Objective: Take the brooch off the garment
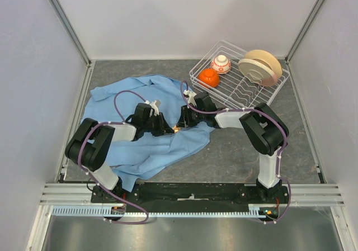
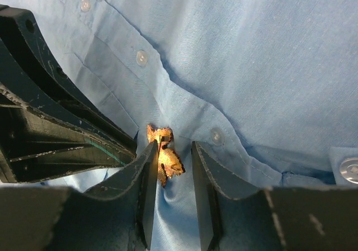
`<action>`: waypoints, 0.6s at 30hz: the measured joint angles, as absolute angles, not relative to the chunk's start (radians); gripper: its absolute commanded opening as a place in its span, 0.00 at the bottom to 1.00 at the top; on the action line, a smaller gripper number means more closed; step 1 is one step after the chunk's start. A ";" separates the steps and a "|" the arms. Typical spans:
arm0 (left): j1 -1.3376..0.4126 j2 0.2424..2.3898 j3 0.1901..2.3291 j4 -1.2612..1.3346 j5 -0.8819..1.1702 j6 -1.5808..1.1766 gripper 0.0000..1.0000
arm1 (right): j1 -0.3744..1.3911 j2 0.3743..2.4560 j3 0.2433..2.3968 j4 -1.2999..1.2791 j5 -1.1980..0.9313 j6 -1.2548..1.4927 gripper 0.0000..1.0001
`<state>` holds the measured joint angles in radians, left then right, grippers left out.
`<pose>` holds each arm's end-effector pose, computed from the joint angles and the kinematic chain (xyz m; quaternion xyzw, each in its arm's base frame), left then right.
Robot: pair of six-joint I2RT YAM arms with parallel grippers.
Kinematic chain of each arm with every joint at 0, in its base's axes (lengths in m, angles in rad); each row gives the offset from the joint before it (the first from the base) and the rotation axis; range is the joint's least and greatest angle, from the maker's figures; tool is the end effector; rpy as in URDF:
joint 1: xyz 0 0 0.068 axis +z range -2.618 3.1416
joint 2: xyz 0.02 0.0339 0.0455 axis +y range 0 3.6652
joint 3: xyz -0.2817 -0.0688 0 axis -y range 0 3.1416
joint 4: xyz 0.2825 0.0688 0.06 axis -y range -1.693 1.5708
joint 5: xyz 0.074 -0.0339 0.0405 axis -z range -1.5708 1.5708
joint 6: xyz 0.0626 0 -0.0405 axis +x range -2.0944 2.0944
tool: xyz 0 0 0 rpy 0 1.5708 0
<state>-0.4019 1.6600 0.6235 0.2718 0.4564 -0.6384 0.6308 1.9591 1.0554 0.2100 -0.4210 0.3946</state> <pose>0.2971 -0.1563 0.0914 -0.0176 0.9002 -0.3705 0.2281 0.3478 0.2857 0.1056 -0.1924 0.8688 0.3685 0.2691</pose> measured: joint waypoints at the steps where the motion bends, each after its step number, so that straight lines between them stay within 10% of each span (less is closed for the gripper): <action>1: -0.402 1.660 0.624 0.271 0.456 -0.638 0.13 | 0.631 1.961 1.055 0.211 -0.421 0.395 0.34; 18: -0.406 1.696 0.651 0.261 0.457 -0.679 0.07 | 0.633 1.974 1.045 0.244 -0.391 0.396 0.15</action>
<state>-0.4061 1.6958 0.6514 0.2611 0.4568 -0.6788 0.6331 1.9736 1.0447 0.2440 -0.3908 0.3962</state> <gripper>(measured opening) 0.082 0.176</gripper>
